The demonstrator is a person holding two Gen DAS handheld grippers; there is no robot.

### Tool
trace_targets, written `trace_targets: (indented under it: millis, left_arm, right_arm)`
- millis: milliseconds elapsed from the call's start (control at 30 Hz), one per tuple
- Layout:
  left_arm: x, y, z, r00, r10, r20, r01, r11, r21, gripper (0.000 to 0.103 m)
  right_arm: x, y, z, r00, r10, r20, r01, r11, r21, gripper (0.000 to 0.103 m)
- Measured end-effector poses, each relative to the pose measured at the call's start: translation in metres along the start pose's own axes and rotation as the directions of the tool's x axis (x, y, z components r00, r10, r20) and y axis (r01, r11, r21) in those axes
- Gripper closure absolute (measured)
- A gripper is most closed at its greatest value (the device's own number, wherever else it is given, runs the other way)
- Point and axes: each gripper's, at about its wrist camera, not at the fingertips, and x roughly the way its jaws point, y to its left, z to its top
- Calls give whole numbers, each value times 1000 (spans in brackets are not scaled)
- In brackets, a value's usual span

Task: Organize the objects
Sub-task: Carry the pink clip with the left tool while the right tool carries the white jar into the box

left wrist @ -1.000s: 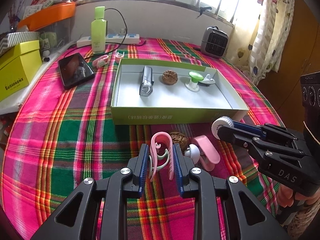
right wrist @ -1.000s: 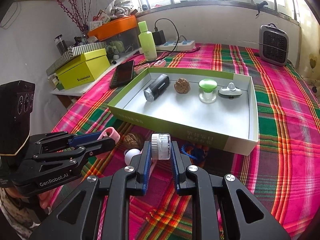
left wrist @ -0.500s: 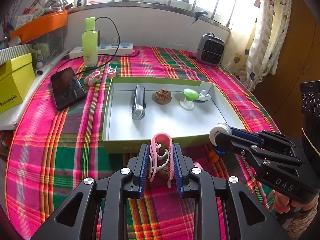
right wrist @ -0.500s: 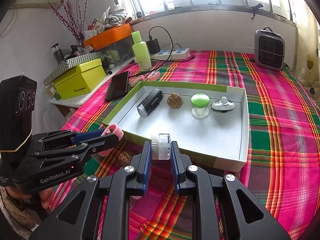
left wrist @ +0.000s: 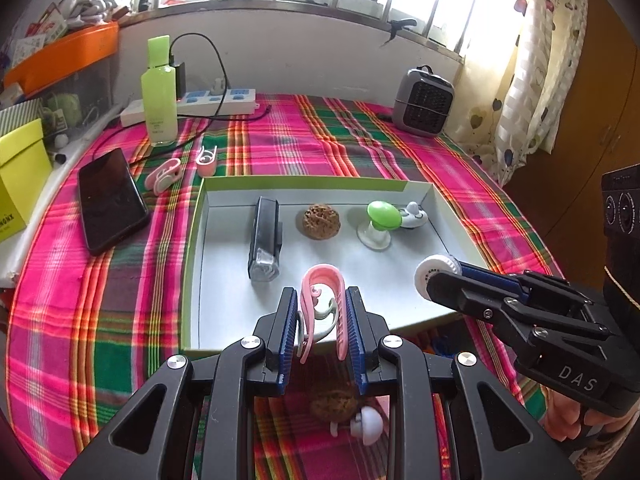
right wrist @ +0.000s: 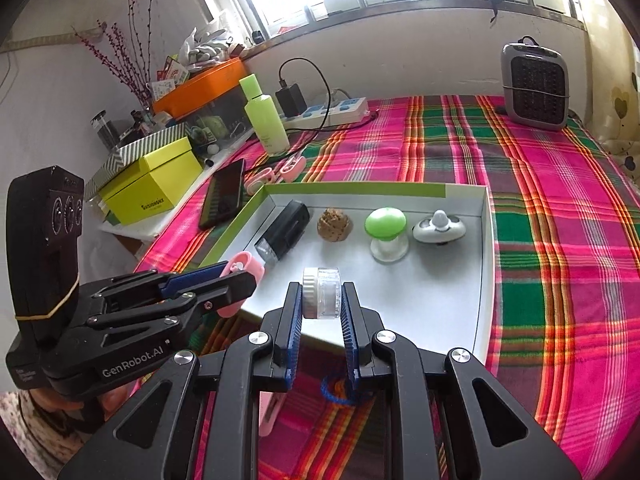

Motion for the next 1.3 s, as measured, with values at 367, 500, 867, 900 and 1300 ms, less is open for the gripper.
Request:
trace_targets:
  millis: [367,500,867,900,1300]
  left_arm:
    - [28,-5,18,1000,1,-32,0,1000,17,81]
    - [38,-3,21,999,-2,-47,2,1000,12,81]
    - [55,-2,25,997,9,-73,-8,1000,15,81]
    - [56,-1,25,997,10,-73,-9,1000,14,81]
    - [67,4,28,995,36,-90,-35,999,17,81]
  right_arm:
    - [32,-15,17,998,-40,-50,40,999,13,83]
    - [39,-18,19,997,-33,-64,33,999,6,83]
    - [55,-21,26,995,-41,-89,41,999,-11,83]
    - [57,-22,26,995,-43,-93,42,999,-13,83]
    - [68,-23,29,992,-61,-109,58,998,-30,83]
